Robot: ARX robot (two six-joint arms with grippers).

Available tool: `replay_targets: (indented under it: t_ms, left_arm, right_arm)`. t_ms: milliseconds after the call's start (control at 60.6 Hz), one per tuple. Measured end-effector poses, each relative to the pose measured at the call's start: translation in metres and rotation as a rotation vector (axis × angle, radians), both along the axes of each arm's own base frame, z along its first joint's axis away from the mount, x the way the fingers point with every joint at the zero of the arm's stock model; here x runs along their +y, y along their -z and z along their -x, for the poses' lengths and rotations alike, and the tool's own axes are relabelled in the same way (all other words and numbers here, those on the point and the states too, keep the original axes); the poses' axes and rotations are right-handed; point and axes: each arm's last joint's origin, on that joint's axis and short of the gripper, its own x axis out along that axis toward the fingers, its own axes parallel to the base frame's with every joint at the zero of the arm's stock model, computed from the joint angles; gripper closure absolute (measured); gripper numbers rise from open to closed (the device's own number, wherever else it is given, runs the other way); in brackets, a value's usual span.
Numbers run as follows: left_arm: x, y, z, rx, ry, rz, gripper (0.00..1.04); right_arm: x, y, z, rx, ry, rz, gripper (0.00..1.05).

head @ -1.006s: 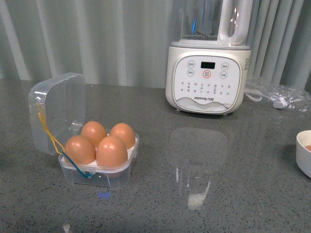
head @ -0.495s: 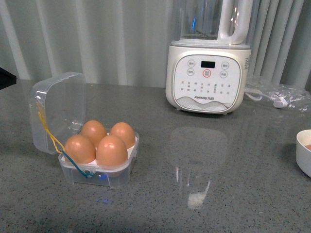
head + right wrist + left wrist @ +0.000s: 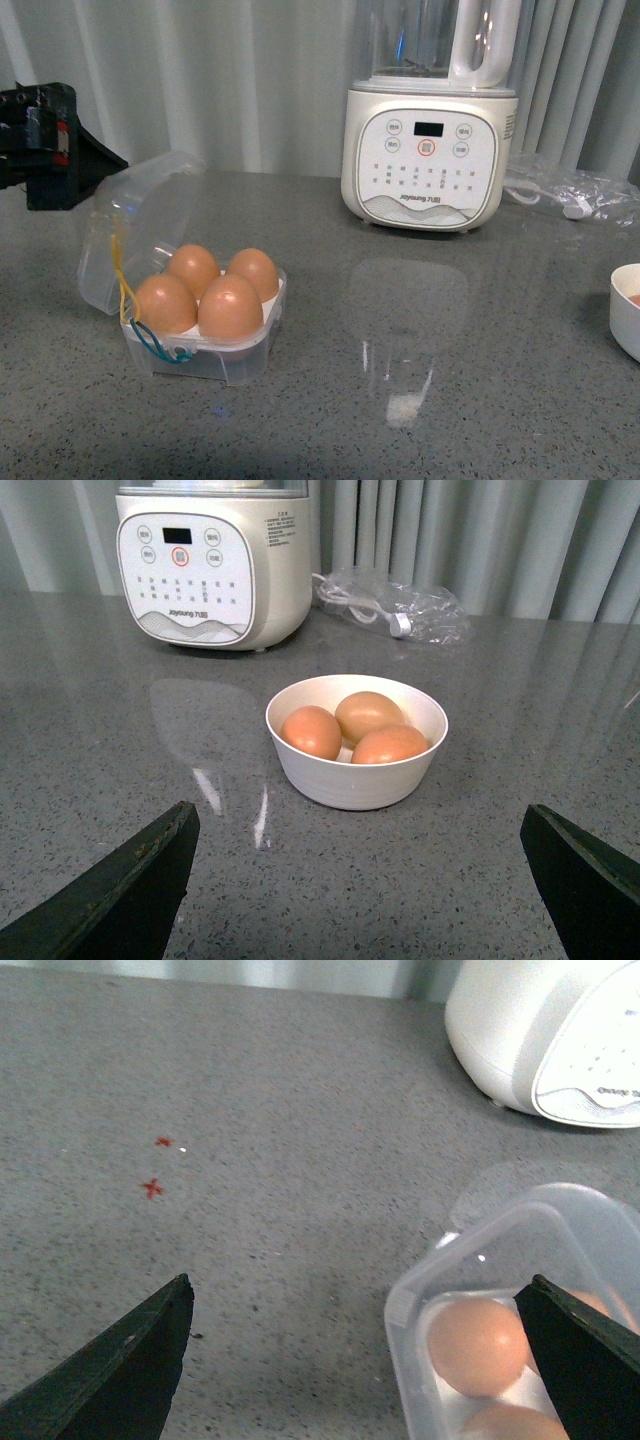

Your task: Put egg into box

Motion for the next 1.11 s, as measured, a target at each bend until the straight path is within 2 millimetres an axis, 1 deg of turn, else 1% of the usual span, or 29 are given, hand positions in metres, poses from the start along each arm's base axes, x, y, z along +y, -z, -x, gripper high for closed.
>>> replay_targets:
  t_ms: [148,313,429,511,726,808,858,907,990,1105]
  left_arm:
    - [-0.029,0.010,0.011,0.005,0.064,-0.007,0.07]
    - [-0.063,0.011,0.026,-0.004,0.154,-0.019,0.07]
    - [-0.079,0.010,0.034,-0.010,0.205,-0.034,0.07]
    - [-0.086,0.011,0.038,-0.006,0.232,-0.054,0.07]
    - [-0.086,0.012,0.039,0.006,0.221,-0.076,0.07]
    - [-0.082,0.009,0.040,-0.001,0.209,-0.071,0.07]
    - [-0.078,0.001,0.040,-0.019,0.185,-0.058,0.07]
    - [-0.071,-0.011,0.041,-0.050,0.154,-0.041,0.07]
    - [-0.062,-0.024,0.043,-0.076,0.116,-0.024,0.07]
    - [-0.040,-0.041,0.051,-0.107,0.036,0.001,0.07]
  right_arm:
    - [0.000,0.000,0.000,0.000,0.000,0.000,0.07]
    - [0.000,0.000,0.000,0.000,0.000,0.000,0.07]
    - [0.000,0.000,0.000,0.000,0.000,0.000,0.07]
    - [0.000,0.000,0.000,0.000,0.000,0.000,0.07]
    - [0.000,0.000,0.000,0.000,0.000,0.000,0.07]
    - [0.000,0.000,0.000,0.000,0.000,0.000,0.07]
    - [0.000,0.000,0.000,0.000,0.000,0.000,0.07]
    - [0.000,0.000,0.000,0.000,0.000,0.000,0.07]
    - [0.000,0.000,0.000,0.000,0.000,0.000,0.07]
    - [0.000,0.000,0.000,0.000,0.000,0.000,0.07]
